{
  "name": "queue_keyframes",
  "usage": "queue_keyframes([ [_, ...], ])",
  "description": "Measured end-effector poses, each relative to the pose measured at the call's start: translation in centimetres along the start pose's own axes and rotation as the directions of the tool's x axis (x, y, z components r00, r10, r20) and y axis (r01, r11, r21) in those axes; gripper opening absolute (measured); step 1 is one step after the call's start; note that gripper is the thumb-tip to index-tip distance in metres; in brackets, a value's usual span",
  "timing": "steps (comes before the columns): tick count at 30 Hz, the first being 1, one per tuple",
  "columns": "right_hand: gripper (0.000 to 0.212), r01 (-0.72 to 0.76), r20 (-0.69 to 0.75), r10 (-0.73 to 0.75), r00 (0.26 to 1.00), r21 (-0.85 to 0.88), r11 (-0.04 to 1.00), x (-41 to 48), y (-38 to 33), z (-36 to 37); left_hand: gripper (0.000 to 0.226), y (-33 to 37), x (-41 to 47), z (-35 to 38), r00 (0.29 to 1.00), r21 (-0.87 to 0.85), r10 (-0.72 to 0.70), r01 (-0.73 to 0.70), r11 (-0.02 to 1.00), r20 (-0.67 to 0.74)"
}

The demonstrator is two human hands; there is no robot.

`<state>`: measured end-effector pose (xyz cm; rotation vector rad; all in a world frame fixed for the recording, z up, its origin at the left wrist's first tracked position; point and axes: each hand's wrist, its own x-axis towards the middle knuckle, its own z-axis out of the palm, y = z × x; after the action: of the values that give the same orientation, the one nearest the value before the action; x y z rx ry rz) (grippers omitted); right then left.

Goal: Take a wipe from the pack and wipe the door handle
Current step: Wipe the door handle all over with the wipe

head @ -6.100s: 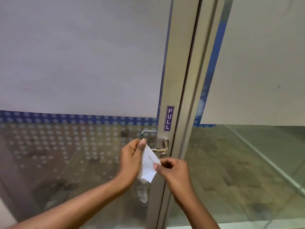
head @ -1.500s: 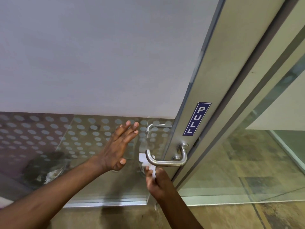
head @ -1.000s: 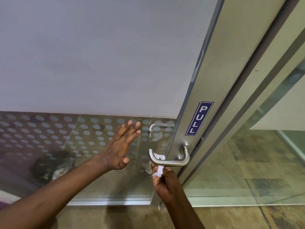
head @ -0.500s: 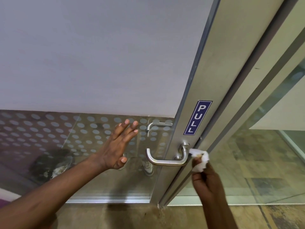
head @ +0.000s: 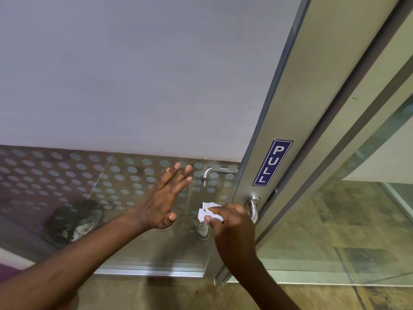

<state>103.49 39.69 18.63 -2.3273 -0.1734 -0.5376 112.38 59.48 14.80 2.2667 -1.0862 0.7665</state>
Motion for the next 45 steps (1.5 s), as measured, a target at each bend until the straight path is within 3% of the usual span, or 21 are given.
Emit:
queue_keyframes([
  [4,0.013,0.185,-0.062,-0.188,0.98,-0.051,0.981,0.0,0.1,1.9,0.077,-0.1,-0.1,0.2,1.0,0.02,-0.012,0.012,1.0,0.01],
  [10,0.035,0.352,0.191,-0.323,0.927,-0.145,0.925,-0.1,1.9,1.1,0.078,-0.2,-0.1,0.4,1.0,0.022,-0.016,0.016,1.0,0.003],
  [13,0.035,0.428,0.206,-0.4,0.893,-0.114,0.897,-0.8,4.3,-1.2,0.077,-0.2,-0.1,0.5,1.0,0.024,-0.02,0.02,1.0,-0.003],
  [18,0.028,0.451,0.193,-0.424,0.885,-0.126,0.884,-0.4,6.6,-3.6,0.076,-0.1,-0.1,0.4,1.0,0.025,-0.012,0.012,1.0,-0.009],
  [24,0.026,0.499,0.258,-0.448,0.856,-0.187,0.846,0.3,2.8,0.9,0.075,0.2,0.1,0.4,1.0,0.035,0.002,-0.001,0.999,-0.03],
  [29,0.02,0.501,0.118,-0.488,0.865,-0.142,0.854,-0.8,7.5,-2.2,0.074,0.1,0.1,0.3,0.999,0.045,0.012,-0.011,0.999,-0.03],
  [31,0.019,0.452,0.076,-0.445,0.892,-0.165,0.877,-0.5,9.9,-4.5,0.076,0.2,0.1,0.5,0.999,0.051,0.0,0.002,0.999,-0.034],
  [34,0.024,0.379,0.138,-0.353,0.925,-0.323,0.867,0.9,11.6,-6.2,0.078,0.3,0.2,0.7,0.998,0.062,-0.011,0.014,0.998,-0.055],
  [36,0.028,0.358,0.132,-0.333,0.933,-0.302,0.883,1.3,12.0,-6.0,0.076,0.2,0.1,0.8,0.998,0.073,-0.001,0.005,0.997,-0.064],
  [39,0.021,0.17,-0.078,-0.192,0.978,-0.235,0.957,0.7,11.9,-5.0,0.074,0.0,0.1,0.8,0.997,0.079,0.021,-0.015,0.997,-0.071],
  [41,0.027,-0.061,-0.227,0.054,0.972,-0.023,0.998,0.2,11.6,-4.0,0.075,0.1,0.2,0.8,0.997,0.087,0.021,-0.014,0.996,-0.077],
  [42,0.031,-0.149,-0.222,0.177,0.959,0.137,0.979,-0.1,11.3,-3.4,0.076,0.2,0.2,0.7,0.997,0.096,0.021,-0.013,0.995,-0.079],
  [44,0.033,-0.294,-0.147,0.391,0.909,0.44,0.848,-0.4,11.0,-2.4,0.077,0.4,0.3,0.8,0.996,0.104,0.02,-0.011,0.994,-0.082],
  [45,0.03,-0.361,-0.095,0.498,0.862,0.574,0.735,-0.6,11.0,-2.0,0.077,0.5,0.3,0.7,0.996,0.102,0.017,-0.008,0.995,-0.086],
])
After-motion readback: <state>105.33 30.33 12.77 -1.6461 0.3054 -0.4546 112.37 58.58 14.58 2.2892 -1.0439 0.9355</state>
